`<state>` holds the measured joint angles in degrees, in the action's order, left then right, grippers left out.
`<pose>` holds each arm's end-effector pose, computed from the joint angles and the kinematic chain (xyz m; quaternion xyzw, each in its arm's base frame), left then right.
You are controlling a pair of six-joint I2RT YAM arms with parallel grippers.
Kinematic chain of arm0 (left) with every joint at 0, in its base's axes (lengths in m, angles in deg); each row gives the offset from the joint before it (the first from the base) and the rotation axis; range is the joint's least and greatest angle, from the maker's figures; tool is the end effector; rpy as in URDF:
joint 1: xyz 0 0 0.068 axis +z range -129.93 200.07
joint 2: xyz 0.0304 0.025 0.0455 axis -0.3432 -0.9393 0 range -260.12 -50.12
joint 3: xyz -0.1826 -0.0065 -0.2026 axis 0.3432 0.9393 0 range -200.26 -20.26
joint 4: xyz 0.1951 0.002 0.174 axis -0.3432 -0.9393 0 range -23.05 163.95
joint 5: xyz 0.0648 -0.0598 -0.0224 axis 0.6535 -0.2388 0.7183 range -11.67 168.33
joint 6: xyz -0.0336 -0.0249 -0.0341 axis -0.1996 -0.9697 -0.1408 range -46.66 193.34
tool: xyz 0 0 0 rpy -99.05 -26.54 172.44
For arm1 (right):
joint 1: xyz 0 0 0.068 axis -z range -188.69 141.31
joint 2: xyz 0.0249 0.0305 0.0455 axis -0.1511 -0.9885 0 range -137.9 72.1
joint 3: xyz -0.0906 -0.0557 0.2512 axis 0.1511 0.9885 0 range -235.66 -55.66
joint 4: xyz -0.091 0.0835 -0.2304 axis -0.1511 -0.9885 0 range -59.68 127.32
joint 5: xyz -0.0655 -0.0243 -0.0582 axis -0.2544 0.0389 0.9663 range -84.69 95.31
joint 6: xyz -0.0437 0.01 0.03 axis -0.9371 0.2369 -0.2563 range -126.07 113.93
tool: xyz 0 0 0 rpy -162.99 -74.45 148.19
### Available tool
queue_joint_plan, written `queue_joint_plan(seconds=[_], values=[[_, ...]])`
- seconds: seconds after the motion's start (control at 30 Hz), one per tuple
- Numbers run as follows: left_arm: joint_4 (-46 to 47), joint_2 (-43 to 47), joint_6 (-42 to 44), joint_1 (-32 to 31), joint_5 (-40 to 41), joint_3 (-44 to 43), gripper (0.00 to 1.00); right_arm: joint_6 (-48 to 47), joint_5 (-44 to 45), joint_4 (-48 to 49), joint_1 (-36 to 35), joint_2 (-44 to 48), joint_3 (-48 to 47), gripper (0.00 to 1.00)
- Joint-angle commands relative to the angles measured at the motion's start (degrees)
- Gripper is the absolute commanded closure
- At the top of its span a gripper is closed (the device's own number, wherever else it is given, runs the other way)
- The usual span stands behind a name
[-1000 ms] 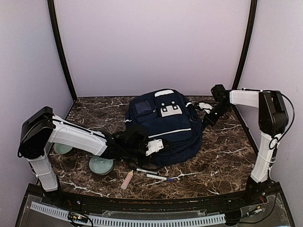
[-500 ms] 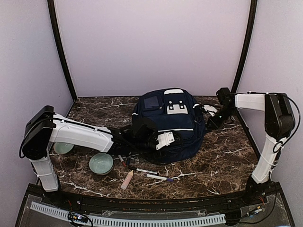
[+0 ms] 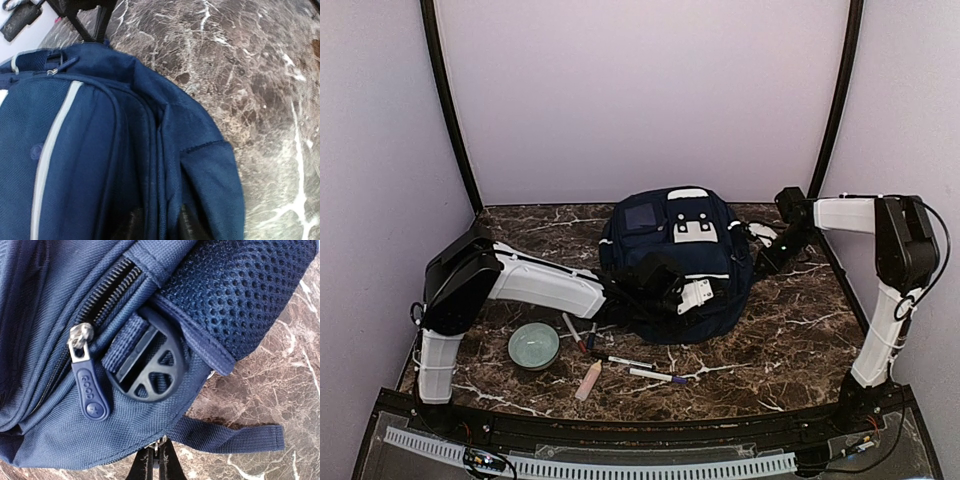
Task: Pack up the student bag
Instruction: Pick up the pen from the center of the board.
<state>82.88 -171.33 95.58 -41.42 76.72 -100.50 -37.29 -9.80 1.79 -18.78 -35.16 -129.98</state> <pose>0.2254 -0.4171 0.1658 0.5888 0.6469 -0.1743 0.4522 0.3689 0.0751 0.1819 -0.3665 0.9026 0.0931 0.2057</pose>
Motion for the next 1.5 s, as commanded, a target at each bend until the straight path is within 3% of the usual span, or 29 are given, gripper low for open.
queue_joint_plan(seconds=[0.0, 0.13, 0.37, 0.5, 0.67, 1.0, 1.07, 1.1, 1.13, 1.27, 1.43, 1.47], values=[[-2.1, -0.4, 1.5, -0.1, -2.2, -2.8, 0.86, 0.3, 0.3, 0.9, -0.2, -2.0, -2.3, 1.0], [-2.7, 0.4, 2.1, -0.1, -4.0, -2.0, 1.0, -0.3, 3.9, 2.7, 0.3, -6.0, -6.1, 1.0], [-2.0, 0.8, 1.4, -0.1, -4.7, -1.0, 1.0, 3.9, 5.4, 3.4, 0.6, -13.9, -16.6, 1.0], [0.5, 0.6, 0.7, -0.1, -3.5, -0.5, 1.0, 4.4, 5.6, 4.0, 0.7, -12.9, -15.5, 1.0], [2.9, -3.2, 0.1, 0.0, -3.7, -5.2, 1.0, 3.2, 5.3, 3.5, 2.2, -7.6, -9.4, 0.8], [2.6, -14.5, -4.9, 1.2, -11.1, -19.9, 0.99, 2.6, 0.5, -6.8, 6.4, 5.4, -5.2, 0.56], [0.8, -15.0, -5.7, 1.2, -11.4, -22.5, 0.94, 4.5, -5.0, -9.4, 6.3, 7.5, -6.7, 0.46], [0.1, -14.5, -6.3, 1.2, -11.3, -22.7, 0.9, 5.2, -7.2, -9.8, 6.4, 8.8, -7.1, 0.11], [-0.1, -13.4, -7.0, 1.2, -11.1, -22.2, 0.86, 5.6, -9.5, -9.9, 6.3, 10.6, -7.2, 0.01], [0.4, -6.3, -8.6, 1.0, -12.7, -16.8, 0.69, 5.8, -14.1, -5.1, 6.3, 19.8, -4.1, 0.01], [-4.9, 2.6, -9.8, -0.5, -7.9, -12.9, 0.44, 10.3, -15.8, 4.4, 5.2, 30.7, 2.4, 0.01], [-6.2, 4.3, -10.8, -0.5, -6.7, -12.1, 0.04, 10.0, -17.3, 4.6, 4.9, 31.8, 2.8, 0.0]])
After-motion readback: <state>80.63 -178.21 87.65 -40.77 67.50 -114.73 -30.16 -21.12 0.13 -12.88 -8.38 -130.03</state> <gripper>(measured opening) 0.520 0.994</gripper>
